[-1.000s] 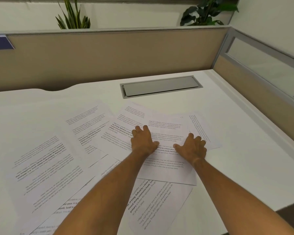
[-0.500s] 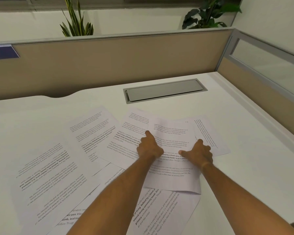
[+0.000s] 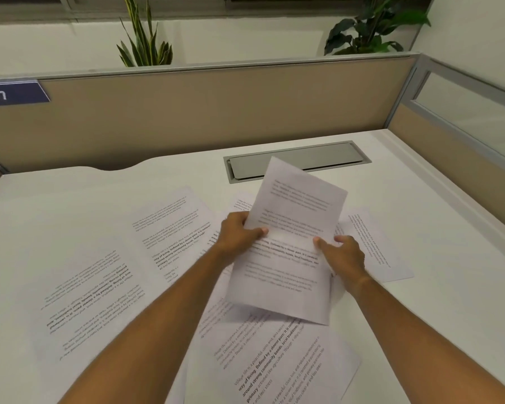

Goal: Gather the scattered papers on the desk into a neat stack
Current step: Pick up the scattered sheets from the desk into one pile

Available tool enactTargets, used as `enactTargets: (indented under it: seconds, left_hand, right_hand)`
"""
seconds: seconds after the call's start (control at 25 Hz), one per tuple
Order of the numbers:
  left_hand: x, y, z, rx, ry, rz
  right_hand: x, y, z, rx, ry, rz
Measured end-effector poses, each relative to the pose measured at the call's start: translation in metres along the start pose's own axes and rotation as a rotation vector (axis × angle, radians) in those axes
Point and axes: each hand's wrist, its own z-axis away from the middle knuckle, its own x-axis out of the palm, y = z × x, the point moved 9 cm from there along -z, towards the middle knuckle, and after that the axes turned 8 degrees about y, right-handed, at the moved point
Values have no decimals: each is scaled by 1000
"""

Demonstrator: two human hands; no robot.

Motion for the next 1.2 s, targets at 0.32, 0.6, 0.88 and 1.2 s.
enactTargets:
  seconds: [0.32,0.6,0.88,1.2]
  left_hand:
    - [-61,-41,-51,-44,151,-728]
    - [-52,-59,-63,-153,73,-785]
    - [-61,-50,-49,-226,77,-342]
    - [-177,-96,8,-336,615,-280]
  right_hand:
    - [80,-19,13,50,-167,-75]
    - [92,-20,19,-43,-101,142]
    - [95,-34,23,-46,-81,119]
    - [181,-107,57,-329,-283,108]
